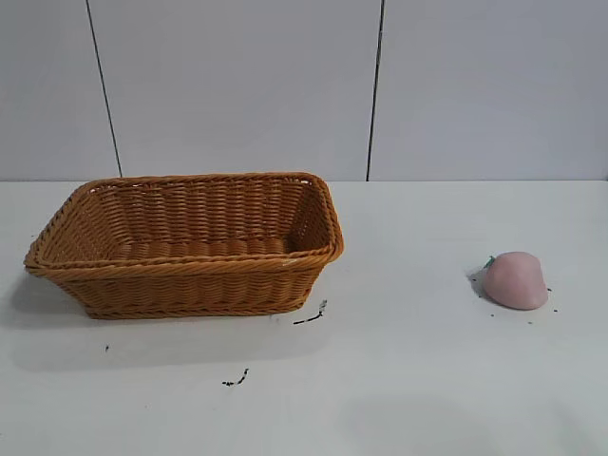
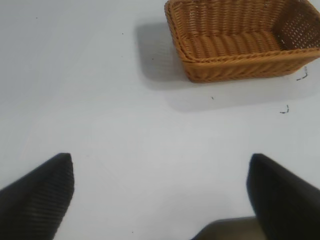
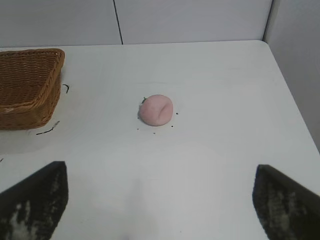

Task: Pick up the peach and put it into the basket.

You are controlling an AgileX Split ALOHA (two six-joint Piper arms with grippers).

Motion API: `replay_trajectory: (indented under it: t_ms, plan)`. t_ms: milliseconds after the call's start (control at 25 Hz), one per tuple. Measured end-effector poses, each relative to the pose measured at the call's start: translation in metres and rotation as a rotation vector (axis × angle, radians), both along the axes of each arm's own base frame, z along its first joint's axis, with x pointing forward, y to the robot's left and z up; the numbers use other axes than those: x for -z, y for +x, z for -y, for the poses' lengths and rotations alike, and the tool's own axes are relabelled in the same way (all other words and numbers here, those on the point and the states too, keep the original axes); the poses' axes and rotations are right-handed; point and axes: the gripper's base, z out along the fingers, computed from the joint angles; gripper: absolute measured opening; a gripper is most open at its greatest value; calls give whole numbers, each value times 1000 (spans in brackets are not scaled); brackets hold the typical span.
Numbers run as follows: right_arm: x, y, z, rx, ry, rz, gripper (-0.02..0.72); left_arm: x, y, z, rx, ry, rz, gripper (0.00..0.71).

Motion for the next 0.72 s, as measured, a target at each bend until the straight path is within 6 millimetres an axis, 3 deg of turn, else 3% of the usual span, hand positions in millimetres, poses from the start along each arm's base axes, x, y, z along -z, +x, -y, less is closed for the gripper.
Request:
replay_trajectory:
  t_ms: [440,600,720]
  plan:
    - [0,2,0,0,0,-12,689,0,0,0,0,0,0,692]
    - [-6,24,0,-2,7,-147,689,0,0,0,0,0,0,692]
    - [-16,56,1,-2,11,-291,689,0,0,0,0,0,0,692]
